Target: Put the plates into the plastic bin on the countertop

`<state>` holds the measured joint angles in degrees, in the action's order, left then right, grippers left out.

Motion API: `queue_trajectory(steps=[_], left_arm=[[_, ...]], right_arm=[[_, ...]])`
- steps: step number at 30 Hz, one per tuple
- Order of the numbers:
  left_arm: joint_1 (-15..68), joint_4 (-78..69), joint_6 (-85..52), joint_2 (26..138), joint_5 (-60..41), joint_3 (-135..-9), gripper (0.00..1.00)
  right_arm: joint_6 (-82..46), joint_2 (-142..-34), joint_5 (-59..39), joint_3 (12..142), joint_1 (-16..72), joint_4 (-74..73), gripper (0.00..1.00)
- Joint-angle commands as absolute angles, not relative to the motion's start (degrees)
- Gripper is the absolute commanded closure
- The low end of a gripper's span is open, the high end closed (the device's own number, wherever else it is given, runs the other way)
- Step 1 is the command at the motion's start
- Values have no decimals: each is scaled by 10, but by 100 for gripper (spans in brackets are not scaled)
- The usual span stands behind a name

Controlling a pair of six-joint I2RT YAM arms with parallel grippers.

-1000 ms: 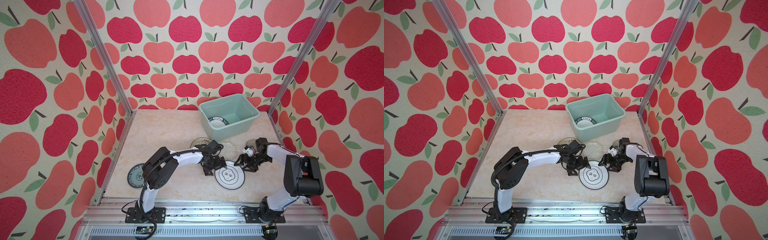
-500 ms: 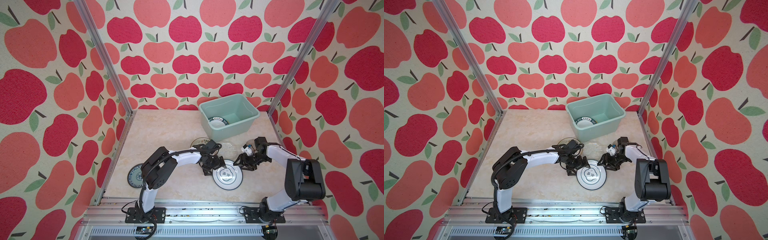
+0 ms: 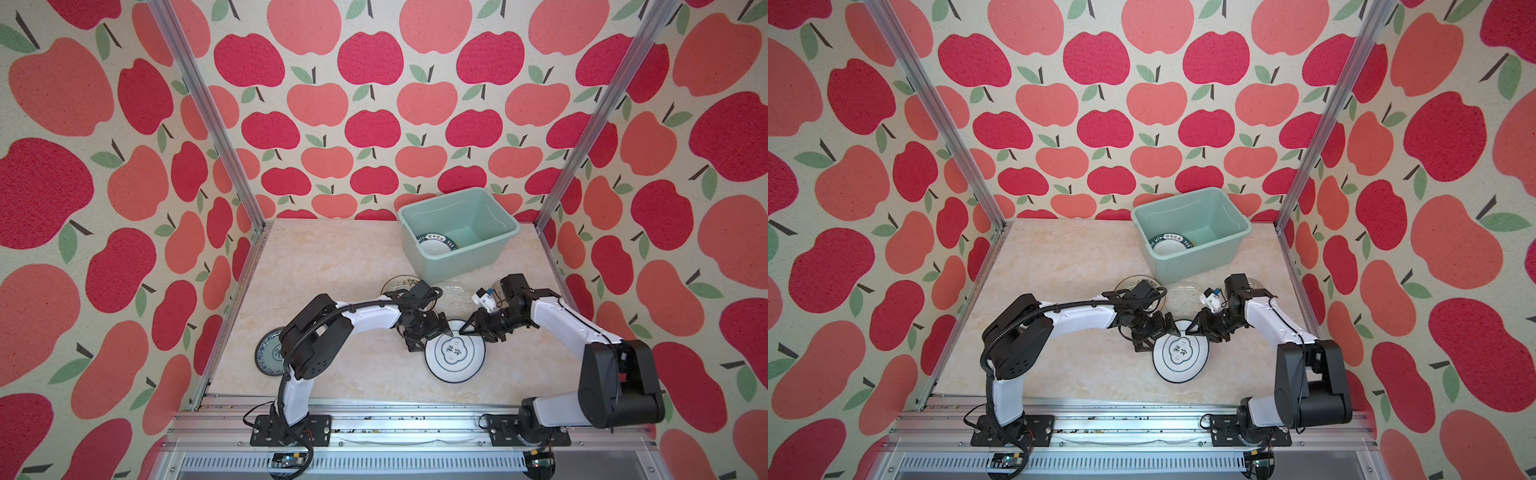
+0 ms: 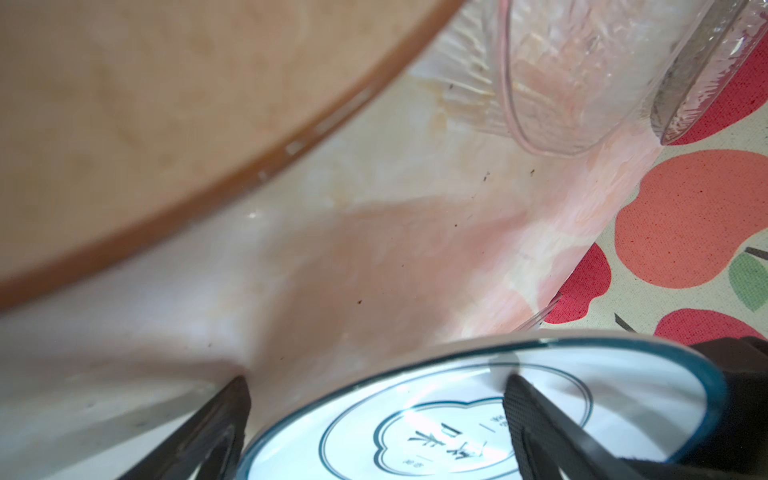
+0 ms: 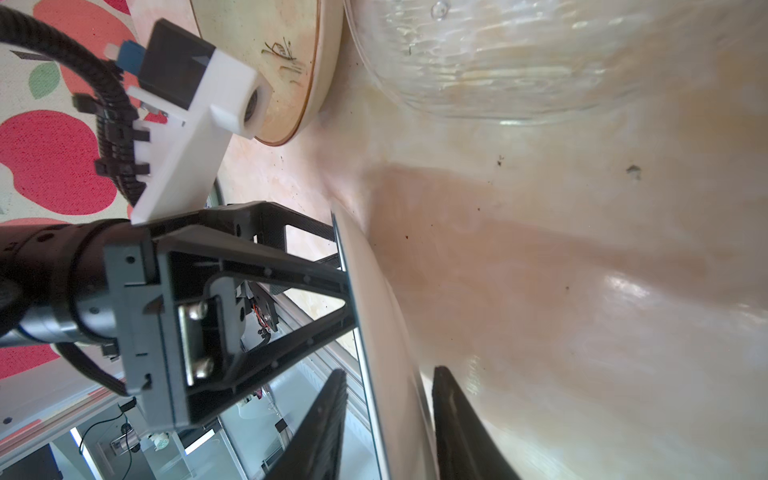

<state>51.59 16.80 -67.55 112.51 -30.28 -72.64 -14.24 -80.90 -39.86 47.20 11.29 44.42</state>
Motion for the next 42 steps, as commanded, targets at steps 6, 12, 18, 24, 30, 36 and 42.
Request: queue_trajectory(steps=[6, 12, 18, 24, 30, 36, 42], left_arm=[[519, 164, -683, 1113, -272, -712, 2], [511, 192, -680, 1070, -246, -708, 2], [487, 307, -621, 928, -158, -746, 1], [438, 410, -527, 752, -42, -783, 1], [302, 400, -504, 596, -59, -730, 1], [151, 452, -466, 571, -126, -717, 1], [75, 435, -454, 617, -172, -713, 1]], right_arm=[[-164, -774, -421, 471, 126, 465, 83], [-158, -752, -400, 504, 126, 513, 96], [-174, -715, -378, 596, 126, 555, 100], [-214, -725, -365, 757, 118, 562, 100], [-304, -805, -329, 917, 107, 479, 100], [-383, -919, -286, 1013, 98, 352, 100], [-369, -1070, -254, 1129, 96, 330, 100]])
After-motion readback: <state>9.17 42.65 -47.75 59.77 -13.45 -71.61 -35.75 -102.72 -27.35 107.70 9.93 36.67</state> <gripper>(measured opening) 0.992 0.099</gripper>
